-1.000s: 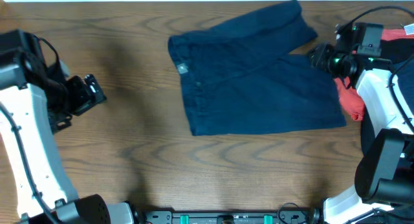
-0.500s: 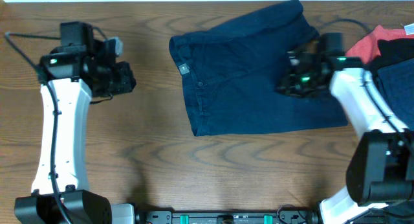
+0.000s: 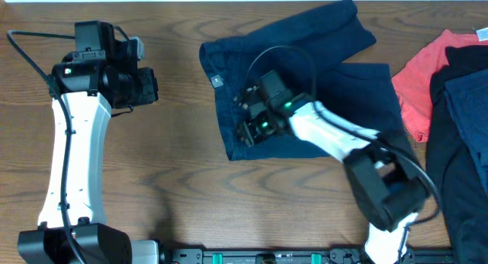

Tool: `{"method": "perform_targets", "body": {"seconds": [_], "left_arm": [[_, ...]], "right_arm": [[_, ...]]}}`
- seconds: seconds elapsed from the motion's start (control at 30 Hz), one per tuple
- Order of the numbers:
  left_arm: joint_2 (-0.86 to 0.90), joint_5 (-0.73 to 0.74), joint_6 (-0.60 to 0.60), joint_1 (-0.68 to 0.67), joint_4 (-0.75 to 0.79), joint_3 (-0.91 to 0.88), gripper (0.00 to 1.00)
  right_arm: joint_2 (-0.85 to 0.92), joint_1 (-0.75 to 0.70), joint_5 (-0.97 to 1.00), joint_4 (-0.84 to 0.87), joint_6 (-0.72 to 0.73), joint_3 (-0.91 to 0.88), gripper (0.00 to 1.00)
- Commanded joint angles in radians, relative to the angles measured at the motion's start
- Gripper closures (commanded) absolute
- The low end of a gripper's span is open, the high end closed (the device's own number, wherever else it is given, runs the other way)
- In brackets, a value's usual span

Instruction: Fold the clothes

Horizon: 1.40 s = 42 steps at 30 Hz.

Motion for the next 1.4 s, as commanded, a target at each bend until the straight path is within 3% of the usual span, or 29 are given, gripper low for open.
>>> {"method": "perform_targets", "body": {"seconds": [0.0, 0.13, 0.27, 0.43, 0.67, 0.7, 0.77, 0.9, 1.0, 1.17, 1.37], "left_arm": [[0.01, -0.016, -0.002, 0.003, 0.006, 0.002, 0.85], [0.01, -0.016, -0.002, 0.003, 0.014, 0.002, 0.85], [0.01, -0.016, -0.002, 0.003, 0.023, 0.002, 0.85], [0.016, -0.016, -0.002, -0.002, 0.025, 0.002, 0.85], [0.151, 0.047, -0.002, -0.049, 0.033, -0.011, 0.83], [0.18, 0.053, -0.002, -0.054, 0.034, -0.01, 0.76], [0.245, 0.056, -0.002, -0.062, 0.042, -0.01, 0.71], [0.348, 0.12, -0.002, -0.065, 0.078, -0.01, 0.67], [0.397, 0.132, -0.002, -0.065, 0.142, -0.01, 0.69], [0.436, 0.232, -0.01, -0.065, 0.214, -0.01, 0.85], [0.491, 0.244, -0.033, -0.065, 0.28, -0.01, 0.86]], "right_arm": [[0.045, 0.059, 0.031, 0.01, 0.011, -0.009, 0.42], [0.06, 0.098, 0.085, -0.061, 0.031, -0.005, 0.82], [0.043, 0.097, 0.066, -0.212, 0.083, 0.045, 0.99], [0.043, 0.097, 0.04, -0.448, 0.065, 0.086, 0.99], [0.043, 0.096, 0.04, -0.457, 0.059, 0.086, 0.99], [0.043, 0.096, 0.04, -0.456, 0.059, 0.086, 0.99], [0.043, 0.096, 0.04, -0.456, 0.059, 0.086, 0.99], [0.043, 0.097, 0.048, -0.455, 0.059, 0.086, 0.99], [0.043, 0.097, 0.048, -0.455, 0.059, 0.086, 0.99], [0.043, 0.096, 0.048, -0.454, 0.06, 0.086, 0.99], [0.043, 0.096, 0.048, -0.45, 0.06, 0.086, 0.99]]}}
